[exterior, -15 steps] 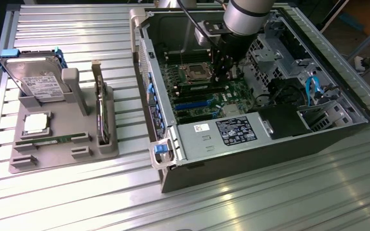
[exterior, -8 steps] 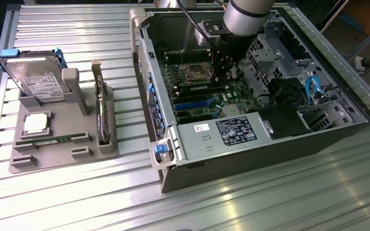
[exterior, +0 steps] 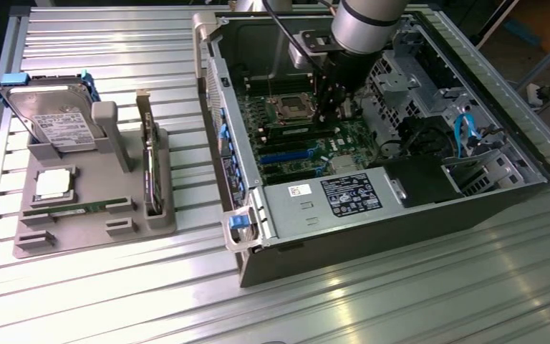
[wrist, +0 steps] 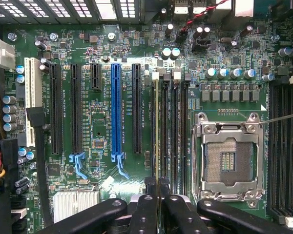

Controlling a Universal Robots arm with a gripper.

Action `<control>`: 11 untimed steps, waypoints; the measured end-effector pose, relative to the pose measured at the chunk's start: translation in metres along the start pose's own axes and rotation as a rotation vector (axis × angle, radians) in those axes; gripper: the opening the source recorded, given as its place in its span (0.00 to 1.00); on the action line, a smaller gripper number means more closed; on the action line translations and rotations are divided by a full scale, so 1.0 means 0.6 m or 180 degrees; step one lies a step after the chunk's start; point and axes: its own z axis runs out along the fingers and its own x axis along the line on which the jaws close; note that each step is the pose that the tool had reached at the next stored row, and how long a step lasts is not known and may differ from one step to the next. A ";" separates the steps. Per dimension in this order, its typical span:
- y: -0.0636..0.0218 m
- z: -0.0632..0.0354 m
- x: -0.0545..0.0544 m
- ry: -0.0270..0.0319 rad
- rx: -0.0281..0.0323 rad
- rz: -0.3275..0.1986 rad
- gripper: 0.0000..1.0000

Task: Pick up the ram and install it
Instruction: 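Insert the ram into the slot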

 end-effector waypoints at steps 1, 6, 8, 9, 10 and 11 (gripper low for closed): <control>0.000 0.000 0.000 0.0000 0.0000 0.0000 0.12; 0.000 0.001 0.000 0.0000 0.0000 0.0000 0.12; 0.000 0.002 0.000 -0.0001 0.0000 0.0000 0.12; 0.000 0.002 0.000 -0.0001 0.0000 0.0000 0.12; 0.000 0.001 0.000 0.0000 0.0000 0.0000 0.12; 0.000 0.001 0.000 0.0000 0.0000 0.0000 0.12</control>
